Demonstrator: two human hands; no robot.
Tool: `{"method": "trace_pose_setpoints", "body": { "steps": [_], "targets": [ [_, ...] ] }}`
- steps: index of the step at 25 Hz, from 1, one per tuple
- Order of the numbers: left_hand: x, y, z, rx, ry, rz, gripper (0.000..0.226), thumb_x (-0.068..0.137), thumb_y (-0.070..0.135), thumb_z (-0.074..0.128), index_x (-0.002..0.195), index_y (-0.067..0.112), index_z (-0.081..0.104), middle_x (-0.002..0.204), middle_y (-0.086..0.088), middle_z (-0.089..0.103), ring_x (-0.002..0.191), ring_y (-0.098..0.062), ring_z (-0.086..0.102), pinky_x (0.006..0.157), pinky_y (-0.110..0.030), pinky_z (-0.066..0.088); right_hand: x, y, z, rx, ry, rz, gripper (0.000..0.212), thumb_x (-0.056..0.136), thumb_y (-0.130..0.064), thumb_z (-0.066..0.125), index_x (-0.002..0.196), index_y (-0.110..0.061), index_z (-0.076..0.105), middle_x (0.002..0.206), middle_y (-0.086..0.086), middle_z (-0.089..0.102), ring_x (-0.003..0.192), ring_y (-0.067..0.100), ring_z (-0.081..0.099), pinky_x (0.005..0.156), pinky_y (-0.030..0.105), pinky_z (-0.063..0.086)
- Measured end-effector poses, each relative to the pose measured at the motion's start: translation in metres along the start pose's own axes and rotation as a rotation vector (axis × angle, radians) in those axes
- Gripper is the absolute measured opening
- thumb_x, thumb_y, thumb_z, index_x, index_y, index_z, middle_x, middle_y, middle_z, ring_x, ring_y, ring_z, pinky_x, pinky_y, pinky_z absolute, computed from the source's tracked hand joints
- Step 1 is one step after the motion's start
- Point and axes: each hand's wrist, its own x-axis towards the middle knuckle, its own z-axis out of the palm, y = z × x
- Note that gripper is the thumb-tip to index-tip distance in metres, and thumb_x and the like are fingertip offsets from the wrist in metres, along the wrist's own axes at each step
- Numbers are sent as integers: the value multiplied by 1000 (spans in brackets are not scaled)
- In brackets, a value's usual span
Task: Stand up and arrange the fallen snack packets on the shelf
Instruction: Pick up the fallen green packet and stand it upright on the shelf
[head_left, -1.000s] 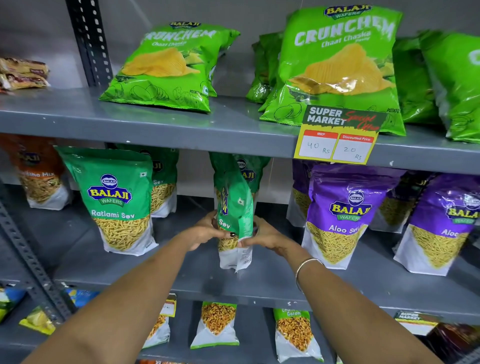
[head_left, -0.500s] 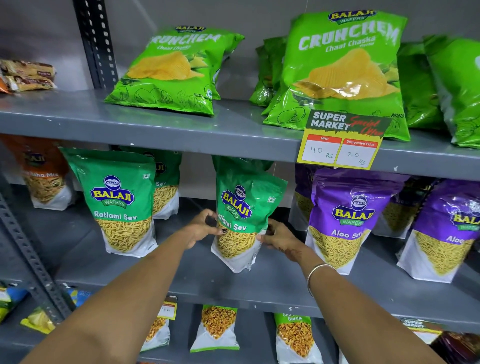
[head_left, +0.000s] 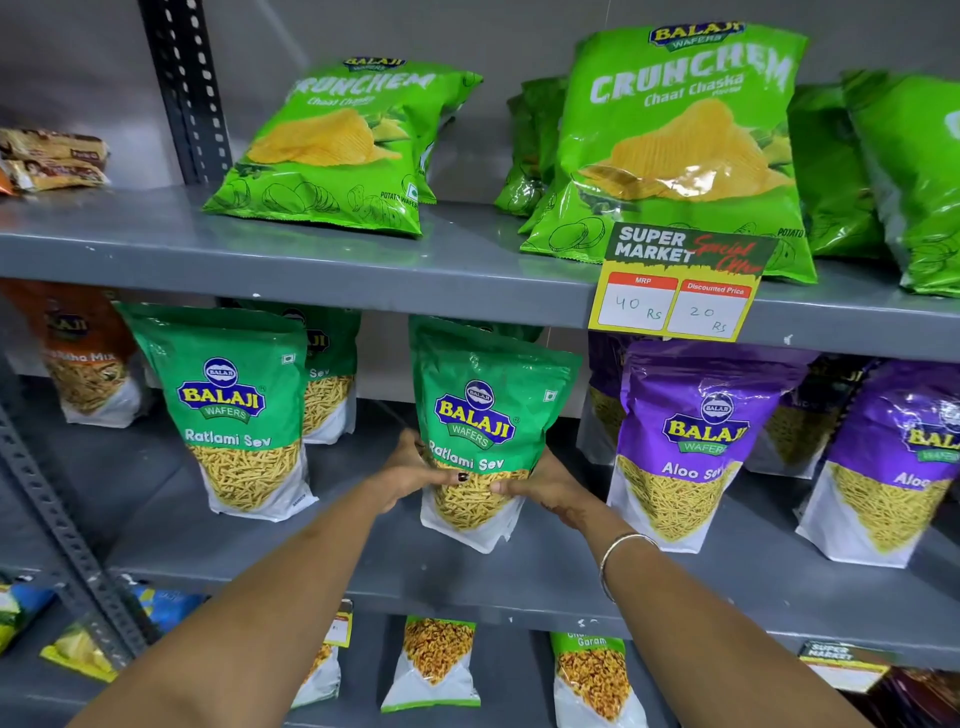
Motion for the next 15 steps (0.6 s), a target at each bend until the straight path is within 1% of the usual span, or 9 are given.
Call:
{"method": "trace_pose_setpoints", "body": {
  "steps": [1,3,4,5,6,8,11,13,15],
  "targets": [
    [0,-1,0,-5,-9,-6,62,71,4,77,114,9,32,117,-9,50,111,-21,48,90,-28,39,0,1,0,3,14,0,98,49,-18,86,134,-5,38,132,15,57,122,29,56,105,43,45],
    [-2,-5,-1,13,-21,6,69,71,1,76,124,5,32,115,-11,54,114,-25,52,91,-31,41,-1,0,-2,4,30,0,76,65,-6,80,131,-3,43,132,17,57,122,32,55,105,41,44],
    [-3,-5,-2,6,-27,10,74,71,1,76,131,4,32,117,-13,56,119,-27,52,94,-32,43,0,2,-4,8,30,2,66,71,0,75,130,-1,45,132,19,57,122,33,54,104,40,44],
    [-4,-7,-3,11,-26,7,76,71,1,75,134,5,33,123,-15,57,123,-28,51,95,-31,43,0,2,-6,10,23,8,62,73,2,72,129,0,46,132,19,57,122,34,54,104,40,43],
    [-5,-8,-4,11,-18,9,74,72,1,74,135,5,36,130,-15,56,126,-27,49,94,-29,41,0,2,-7,20,0,5,62,73,3,72,129,0,46,132,19,57,122,34,55,105,42,43],
    [-10,-8,-3,6,-15,22,69,74,-1,72,134,4,40,136,-13,53,127,-25,48,89,-25,38,-1,2,-7,27,-58,0,71,66,-1,76,130,-1,45,131,19,58,120,32,56,106,45,43],
    [-12,-10,-2,-10,-17,44,67,75,-2,72,134,3,40,137,-12,53,118,-19,50,89,-24,38,2,4,-2,21,-58,1,86,52,-8,82,129,-2,45,129,18,59,119,32,58,105,49,44],
    [-12,-13,-6,-17,-2,38,66,75,-1,72,133,3,41,135,-12,54,110,-17,49,90,-25,38,7,9,1,11,-30,-8,95,42,-21,88,127,-7,48,128,16,61,118,31,59,105,51,44],
    [-10,-17,-9,-11,12,33,66,74,2,73,132,5,42,135,-11,55,112,-17,51,96,-29,41,10,11,4,-2,-36,-35,96,39,-28,88,126,-11,50,127,12,62,118,29,59,104,50,44]
  ]
}}
